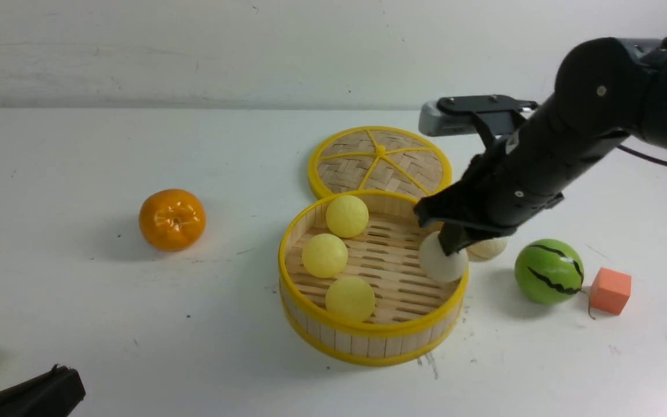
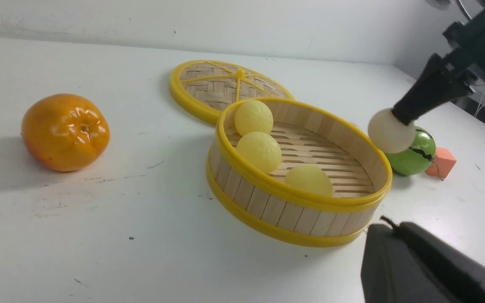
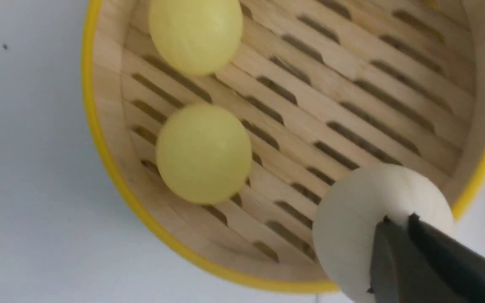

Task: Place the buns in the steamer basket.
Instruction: Use the right arm to put the steamed stuffed bun into the steamer, then use the right arm to grab a steamed stuffed bun

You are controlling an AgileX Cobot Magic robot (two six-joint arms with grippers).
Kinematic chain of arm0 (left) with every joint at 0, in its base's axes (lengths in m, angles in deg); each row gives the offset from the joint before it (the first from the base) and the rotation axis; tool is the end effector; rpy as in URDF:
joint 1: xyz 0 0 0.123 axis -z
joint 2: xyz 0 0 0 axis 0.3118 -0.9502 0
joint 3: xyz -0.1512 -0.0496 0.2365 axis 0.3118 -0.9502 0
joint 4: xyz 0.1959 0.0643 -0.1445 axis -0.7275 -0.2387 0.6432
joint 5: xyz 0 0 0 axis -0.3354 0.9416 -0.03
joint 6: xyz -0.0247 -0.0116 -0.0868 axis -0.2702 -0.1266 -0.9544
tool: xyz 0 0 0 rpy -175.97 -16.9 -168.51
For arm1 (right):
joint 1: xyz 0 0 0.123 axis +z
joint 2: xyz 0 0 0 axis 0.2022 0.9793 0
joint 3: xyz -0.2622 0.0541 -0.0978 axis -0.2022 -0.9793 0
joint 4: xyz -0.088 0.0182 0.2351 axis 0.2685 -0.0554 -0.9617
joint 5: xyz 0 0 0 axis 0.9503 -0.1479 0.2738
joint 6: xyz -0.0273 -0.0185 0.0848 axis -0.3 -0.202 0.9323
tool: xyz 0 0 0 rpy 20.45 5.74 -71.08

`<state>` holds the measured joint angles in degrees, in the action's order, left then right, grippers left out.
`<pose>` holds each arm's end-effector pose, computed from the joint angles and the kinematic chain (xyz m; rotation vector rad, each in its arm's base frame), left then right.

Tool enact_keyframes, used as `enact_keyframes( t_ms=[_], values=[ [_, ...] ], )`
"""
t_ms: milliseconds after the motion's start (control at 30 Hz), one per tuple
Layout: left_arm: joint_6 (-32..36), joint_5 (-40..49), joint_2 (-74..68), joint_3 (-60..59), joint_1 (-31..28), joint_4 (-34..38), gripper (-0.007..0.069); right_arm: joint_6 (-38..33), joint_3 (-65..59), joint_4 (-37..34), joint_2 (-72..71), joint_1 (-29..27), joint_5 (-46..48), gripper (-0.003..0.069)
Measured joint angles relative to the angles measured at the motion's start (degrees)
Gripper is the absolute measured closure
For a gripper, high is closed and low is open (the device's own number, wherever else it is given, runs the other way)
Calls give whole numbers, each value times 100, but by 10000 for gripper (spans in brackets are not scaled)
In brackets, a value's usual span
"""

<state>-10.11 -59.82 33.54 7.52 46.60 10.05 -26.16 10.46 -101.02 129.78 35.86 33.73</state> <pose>0.0669 -0.0391 0.2487 0.2208 1.6997 -0.5914 0.3473 0.1738 0.2760 -0.4443 2.6416 0.4198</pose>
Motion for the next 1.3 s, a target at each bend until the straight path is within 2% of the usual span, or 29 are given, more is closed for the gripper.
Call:
enact_keyframes(
  t_ms=[200,367,600,633,667,733,833,933,1100,1300],
  values=[
    [0,0,0,0,0,0,627,0,337,-32,756,82,-132,650],
    [0,0,0,0,0,0,627,143,536,-26,1259,82,-110,580],
    [0,0,0,0,0,0,627,381,928,245,1104,82,175,297],
    [0,0,0,0,0,0,627,381,949,308,1070,82,223,290],
    [0,0,0,0,0,0,627,408,1071,549,960,82,358,248],
    [0,0,0,0,0,0,627,606,1243,1141,743,15,540,218],
    [0,0,0,0,0,0,627,1023,1302,1692,689,-315,660,232],
    [0,0,0,0,0,0,627,1135,1304,1796,835,-597,692,272],
    [0,0,0,0,0,0,627,872,1368,1201,1475,-1030,458,384],
    [0,0,0,0,0,0,627,774,1582,840,1793,-1281,302,411]
  ],
)
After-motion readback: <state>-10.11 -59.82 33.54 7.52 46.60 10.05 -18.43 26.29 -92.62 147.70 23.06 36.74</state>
